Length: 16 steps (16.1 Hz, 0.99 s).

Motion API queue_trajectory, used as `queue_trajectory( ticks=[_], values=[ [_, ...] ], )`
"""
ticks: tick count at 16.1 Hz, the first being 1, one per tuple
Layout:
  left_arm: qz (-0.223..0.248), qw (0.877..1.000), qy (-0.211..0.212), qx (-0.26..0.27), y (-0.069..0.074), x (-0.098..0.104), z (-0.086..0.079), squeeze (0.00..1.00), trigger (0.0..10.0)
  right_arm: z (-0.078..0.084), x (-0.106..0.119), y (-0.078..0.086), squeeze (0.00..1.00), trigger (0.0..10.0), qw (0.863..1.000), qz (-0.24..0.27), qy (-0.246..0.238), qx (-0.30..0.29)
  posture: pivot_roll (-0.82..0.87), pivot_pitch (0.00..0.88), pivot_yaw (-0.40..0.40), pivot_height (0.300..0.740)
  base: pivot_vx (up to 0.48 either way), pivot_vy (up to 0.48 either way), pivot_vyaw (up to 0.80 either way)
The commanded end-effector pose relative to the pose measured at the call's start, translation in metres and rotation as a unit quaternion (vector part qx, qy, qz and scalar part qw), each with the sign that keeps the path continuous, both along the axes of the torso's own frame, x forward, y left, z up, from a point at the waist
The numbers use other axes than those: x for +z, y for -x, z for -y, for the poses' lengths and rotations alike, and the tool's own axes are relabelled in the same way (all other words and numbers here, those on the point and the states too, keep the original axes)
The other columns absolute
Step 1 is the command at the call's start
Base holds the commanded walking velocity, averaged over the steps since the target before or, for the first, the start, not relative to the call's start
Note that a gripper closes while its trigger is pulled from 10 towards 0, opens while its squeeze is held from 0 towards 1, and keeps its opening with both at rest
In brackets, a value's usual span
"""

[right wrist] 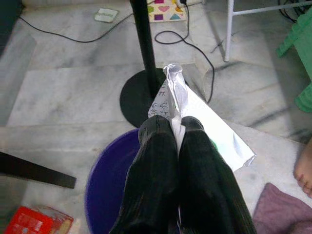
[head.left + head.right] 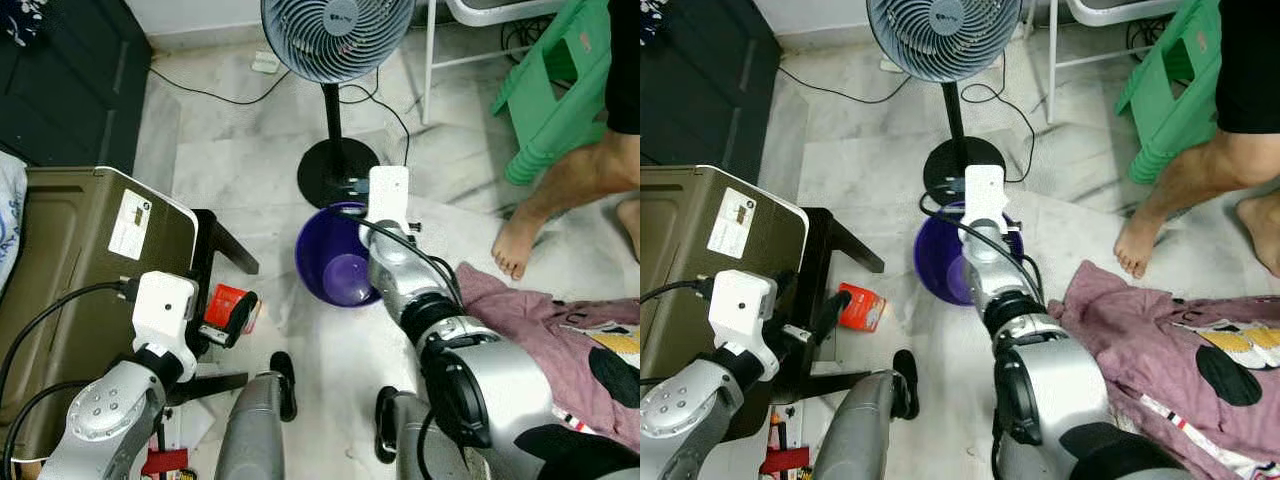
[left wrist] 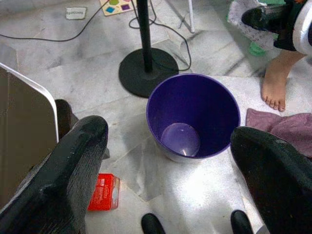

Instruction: Clean up the room

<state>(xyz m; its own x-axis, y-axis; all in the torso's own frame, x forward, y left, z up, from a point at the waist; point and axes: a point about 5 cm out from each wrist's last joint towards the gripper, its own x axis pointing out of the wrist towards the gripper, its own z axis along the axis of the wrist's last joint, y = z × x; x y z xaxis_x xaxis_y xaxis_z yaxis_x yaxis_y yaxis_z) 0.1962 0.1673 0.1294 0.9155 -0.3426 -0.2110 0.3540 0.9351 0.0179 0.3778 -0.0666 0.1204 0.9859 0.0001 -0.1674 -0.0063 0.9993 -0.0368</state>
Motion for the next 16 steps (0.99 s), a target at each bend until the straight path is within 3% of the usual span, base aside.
queue_trajectory(
  ticks=[1, 6, 7, 8, 9, 10, 16],
  values=[
    [-0.011, 1.000, -0.007, 0.010, 0.0037, -0.0026, -0.0044, 0.00, 10.0, -0.0127, -0.0016, 0.0029, 0.00, 10.0, 1.000, -0.005, -0.002, 0.015, 0.27, 0.379, 0.127, 0.740, 0.000, 0.000, 0.00],
    [-0.013, 1.000, -0.007, 0.011, 0.0036, -0.0025, -0.0035, 0.00, 10.0, -0.0140, -0.0019, 0.0034, 0.01, 10.0, 1.000, -0.005, -0.006, 0.012, 0.27, 0.380, 0.125, 0.740, 0.000, 0.000, 0.00],
    [-0.013, 1.000, -0.007, 0.011, 0.0034, -0.0026, -0.0032, 0.00, 10.0, -0.0131, -0.0019, 0.0031, 0.65, 10.0, 1.000, -0.005, -0.007, 0.011, 0.27, 0.379, 0.124, 0.740, 0.000, 0.000, 0.00],
    [-0.013, 1.000, -0.007, 0.010, 0.0032, -0.0028, -0.0031, 0.00, 10.0, -0.0122, -0.0016, 0.0027, 0.84, 10.0, 1.000, -0.005, -0.006, 0.009, 0.27, 0.378, 0.123, 0.740, 0.000, 0.000, 0.00],
    [-0.013, 1.000, -0.006, 0.010, 0.0028, -0.0029, -0.0030, 0.00, 10.0, -0.0112, -0.0009, 0.0021, 0.88, 10.0, 1.000, -0.004, -0.006, 0.008, 0.27, 0.378, 0.123, 0.740, 0.000, 0.000, 0.00],
    [-0.013, 1.000, -0.006, 0.010, 0.0023, -0.0031, -0.0028, 0.00, 10.0, -0.0103, -0.0003, 0.0016, 1.00, 10.0, 1.000, -0.004, -0.006, 0.006, 0.27, 0.376, 0.123, 0.740, 0.000, 0.000, 0.00],
    [-0.012, 1.000, -0.005, 0.009, 0.0013, -0.0033, -0.0014, 0.00, 10.0, -0.0101, 0.0011, 0.0010, 1.00, 10.0, 1.000, -0.001, -0.008, 0.004, 0.27, 0.365, 0.124, 0.740, 0.000, 0.000, 0.00]
  ],
)
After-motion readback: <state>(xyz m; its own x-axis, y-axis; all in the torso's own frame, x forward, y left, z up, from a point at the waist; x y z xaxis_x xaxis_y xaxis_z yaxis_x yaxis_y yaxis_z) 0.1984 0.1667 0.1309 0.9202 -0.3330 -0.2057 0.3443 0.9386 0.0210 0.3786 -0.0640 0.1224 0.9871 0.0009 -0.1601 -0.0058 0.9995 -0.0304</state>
